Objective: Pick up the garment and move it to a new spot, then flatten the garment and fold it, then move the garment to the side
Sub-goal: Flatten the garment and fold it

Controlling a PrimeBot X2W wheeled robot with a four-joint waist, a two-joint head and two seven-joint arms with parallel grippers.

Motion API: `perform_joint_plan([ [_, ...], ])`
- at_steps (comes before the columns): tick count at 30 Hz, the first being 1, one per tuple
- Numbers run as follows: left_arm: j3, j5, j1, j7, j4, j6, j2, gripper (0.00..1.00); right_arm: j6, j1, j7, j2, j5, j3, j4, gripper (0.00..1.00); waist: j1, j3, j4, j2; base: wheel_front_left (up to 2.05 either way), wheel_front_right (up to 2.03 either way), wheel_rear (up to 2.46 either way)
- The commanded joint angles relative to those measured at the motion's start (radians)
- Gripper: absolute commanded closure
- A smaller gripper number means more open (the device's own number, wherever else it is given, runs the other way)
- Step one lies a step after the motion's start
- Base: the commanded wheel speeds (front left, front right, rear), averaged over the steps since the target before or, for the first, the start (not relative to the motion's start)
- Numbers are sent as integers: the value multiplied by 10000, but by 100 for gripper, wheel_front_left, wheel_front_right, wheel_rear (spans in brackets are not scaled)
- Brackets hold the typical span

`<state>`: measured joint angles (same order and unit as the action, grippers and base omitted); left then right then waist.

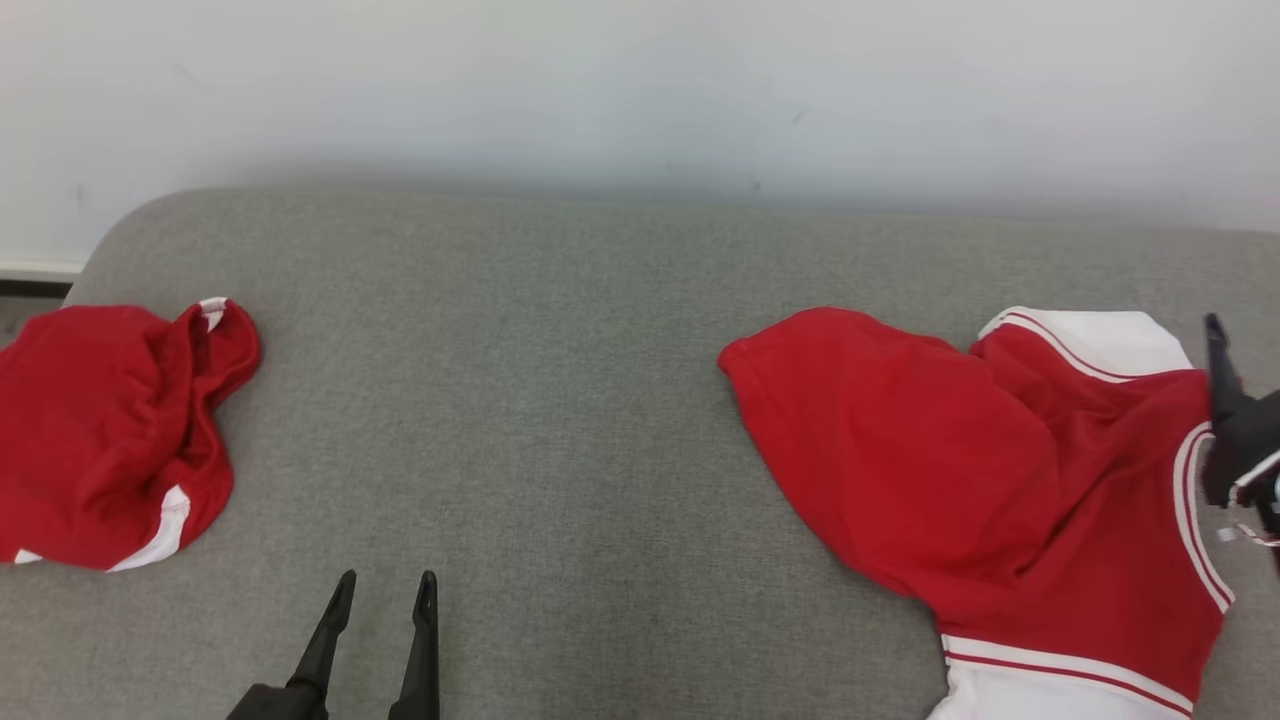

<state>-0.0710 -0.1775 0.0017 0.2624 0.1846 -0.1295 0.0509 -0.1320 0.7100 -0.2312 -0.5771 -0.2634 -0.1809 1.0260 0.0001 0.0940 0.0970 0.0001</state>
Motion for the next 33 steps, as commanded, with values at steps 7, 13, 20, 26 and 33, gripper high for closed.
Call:
perform_joint_plan([
  [7,159,123,294,30,-85,-7,-10,0,25,-1030,-344,928,66,704,-1913,0,-1,-416,-580,-1,0,0,0],
  [13,255,130,351,30,-93,-7,-6,0,25,-3069,-335,2169,425,1705,-5004,0,-1,-486,-858,-1,0,0,0],
  [20,369,65,346,30,-156,-5,-7,0,25,-4666,-336,3347,1084,2015,-7204,0,-1,-368,-1103,-1,0,0,0],
  [26,385,38,201,30,-156,-5,-7,0,25,-5575,-337,4404,1106,2448,-8056,0,-1,-250,-1192,-1,0,0,0],
  [33,444,160,36,30,-158,-5,-6,0,25,-6541,-339,5048,1364,2735,-8715,0,-1,-99,-1329,-1,0,0,0],
])
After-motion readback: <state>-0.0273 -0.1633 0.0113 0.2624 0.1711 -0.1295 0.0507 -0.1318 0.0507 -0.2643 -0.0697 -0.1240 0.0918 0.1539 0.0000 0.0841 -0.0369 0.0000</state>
